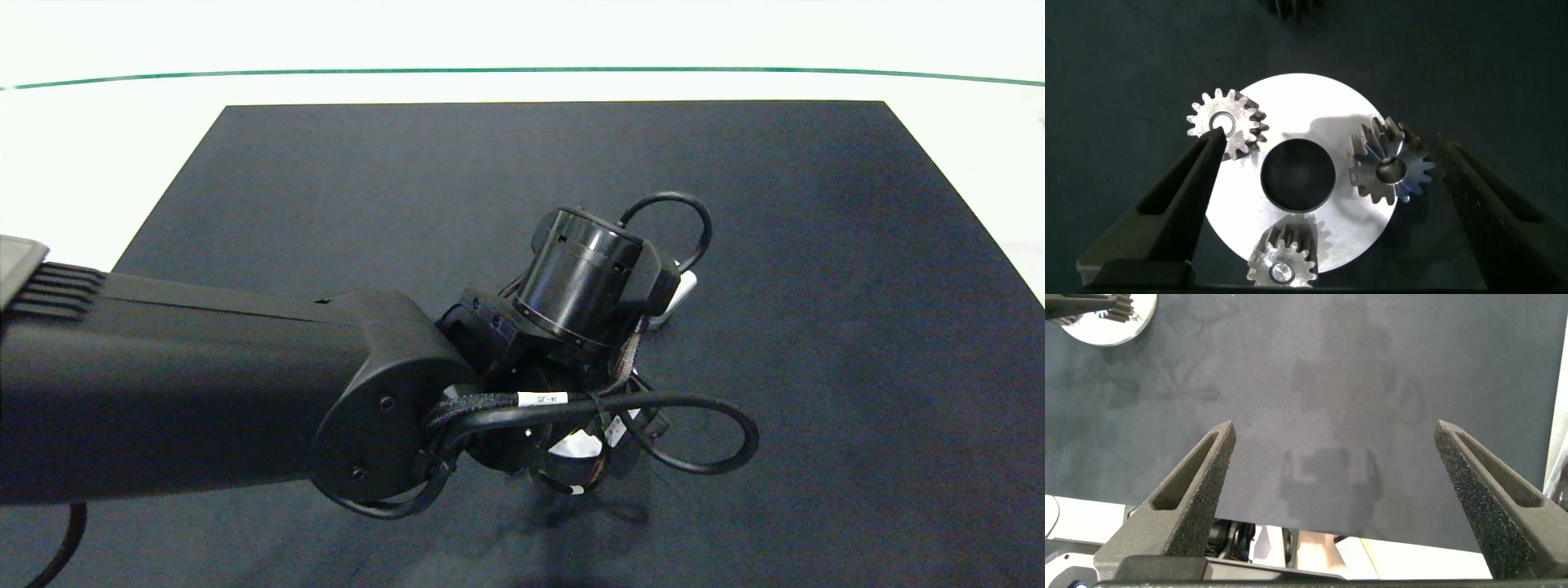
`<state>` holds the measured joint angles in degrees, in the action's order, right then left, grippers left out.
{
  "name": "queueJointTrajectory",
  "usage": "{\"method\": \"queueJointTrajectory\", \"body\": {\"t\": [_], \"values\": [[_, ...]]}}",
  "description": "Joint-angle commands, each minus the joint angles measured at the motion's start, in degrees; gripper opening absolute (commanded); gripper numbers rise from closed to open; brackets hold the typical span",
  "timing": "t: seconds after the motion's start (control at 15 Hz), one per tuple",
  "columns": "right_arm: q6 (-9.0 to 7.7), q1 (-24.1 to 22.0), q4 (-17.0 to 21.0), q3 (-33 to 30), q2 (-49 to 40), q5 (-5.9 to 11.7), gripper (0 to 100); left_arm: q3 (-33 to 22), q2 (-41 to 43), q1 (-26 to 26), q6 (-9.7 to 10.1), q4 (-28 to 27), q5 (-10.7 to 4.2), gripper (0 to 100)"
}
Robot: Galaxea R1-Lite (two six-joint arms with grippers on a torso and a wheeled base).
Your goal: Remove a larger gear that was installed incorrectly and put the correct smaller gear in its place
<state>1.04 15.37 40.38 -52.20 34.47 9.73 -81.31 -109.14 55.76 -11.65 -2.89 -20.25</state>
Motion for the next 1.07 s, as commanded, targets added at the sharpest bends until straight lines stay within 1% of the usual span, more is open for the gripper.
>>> {"method": "queueJointTrajectory", "body": {"t": [0.07,0.47,0.73,1.07], "values": [[0.02,0.1,0.2,-0.1,0.2,0.03,100,-0.2,0.4,-0.2,-0.3,0.0,-0.14,100],[0.02,0.0,0.2,-0.3,0.2,-0.06,100,-1.0,0.4,0.1,-0.39,-0.1,-0.14,100],[0.02,0.0,0.1,-0.2,0.2,-0.06,100,-1.0,0.8,-0.3,-0.74,-0.2,-0.14,100],[0.02,0.0,0.2,-0.2,0.0,-0.06,100,-0.3,0.8,-0.3,-0.65,-0.2,-0.14,100]]}}
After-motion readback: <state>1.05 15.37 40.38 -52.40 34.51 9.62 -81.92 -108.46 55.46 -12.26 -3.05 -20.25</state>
